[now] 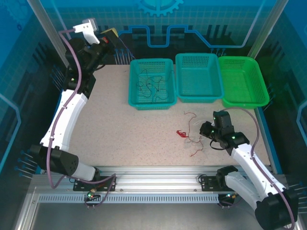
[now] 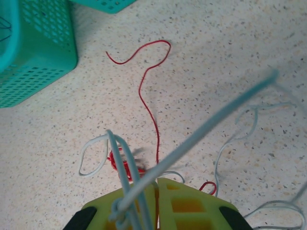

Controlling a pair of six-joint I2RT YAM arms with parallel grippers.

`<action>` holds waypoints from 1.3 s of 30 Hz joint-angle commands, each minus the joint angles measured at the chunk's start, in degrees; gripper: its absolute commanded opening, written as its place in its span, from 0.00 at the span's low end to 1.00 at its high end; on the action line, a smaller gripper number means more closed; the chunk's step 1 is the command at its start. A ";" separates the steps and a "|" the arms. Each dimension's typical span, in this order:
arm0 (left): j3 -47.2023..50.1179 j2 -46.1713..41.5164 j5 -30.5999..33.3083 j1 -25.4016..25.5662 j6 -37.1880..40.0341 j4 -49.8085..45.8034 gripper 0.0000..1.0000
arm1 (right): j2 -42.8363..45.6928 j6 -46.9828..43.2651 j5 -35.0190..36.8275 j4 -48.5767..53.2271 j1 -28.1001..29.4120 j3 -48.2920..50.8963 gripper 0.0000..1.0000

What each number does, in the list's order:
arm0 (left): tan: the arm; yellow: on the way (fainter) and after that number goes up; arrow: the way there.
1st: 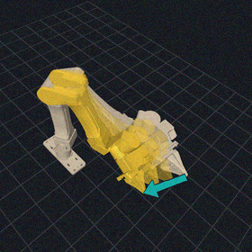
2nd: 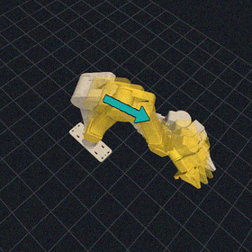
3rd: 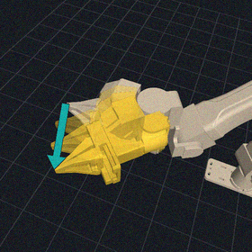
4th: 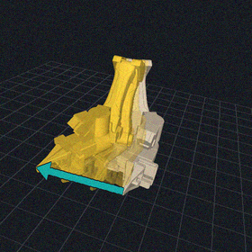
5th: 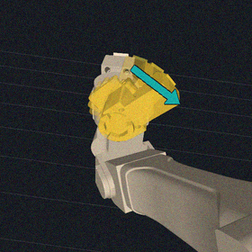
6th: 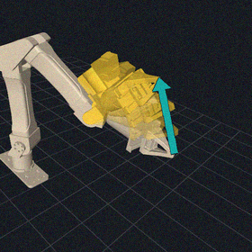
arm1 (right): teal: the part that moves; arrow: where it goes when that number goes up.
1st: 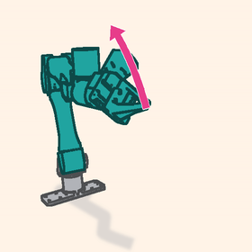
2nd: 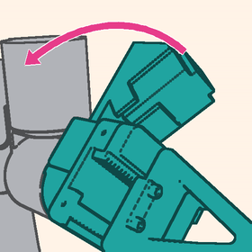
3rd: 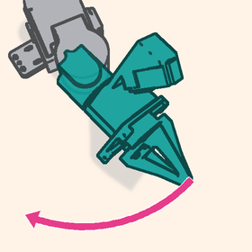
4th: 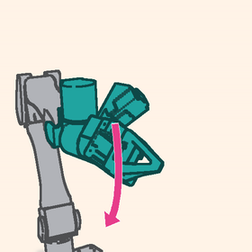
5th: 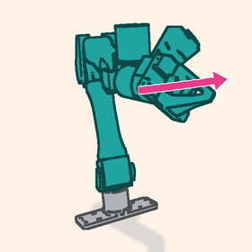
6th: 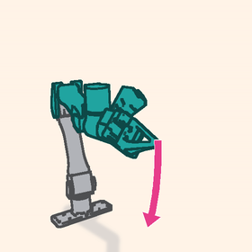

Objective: Untangle the cables

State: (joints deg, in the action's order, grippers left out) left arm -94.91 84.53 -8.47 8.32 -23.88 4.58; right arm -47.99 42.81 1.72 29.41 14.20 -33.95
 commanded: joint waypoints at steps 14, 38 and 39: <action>-12.73 14.90 -7.57 2.41 -3.05 4.82 0.00 | 3.13 -3.12 -0.93 5.12 -0.57 -1.23 0.00; -3.74 23.90 -3.35 5.57 10.10 -4.58 0.35 | -0.53 -6.69 -1.22 5.15 -0.73 -3.12 0.00; -4.29 23.16 -3.89 5.93 11.35 -4.83 0.41 | -1.02 -7.13 -1.23 5.50 -0.74 -3.73 0.00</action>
State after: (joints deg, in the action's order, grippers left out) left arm -98.04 109.58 -11.60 13.30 -17.69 0.12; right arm -48.25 37.82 1.04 34.02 14.20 -34.87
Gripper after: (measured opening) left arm 0.363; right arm 0.080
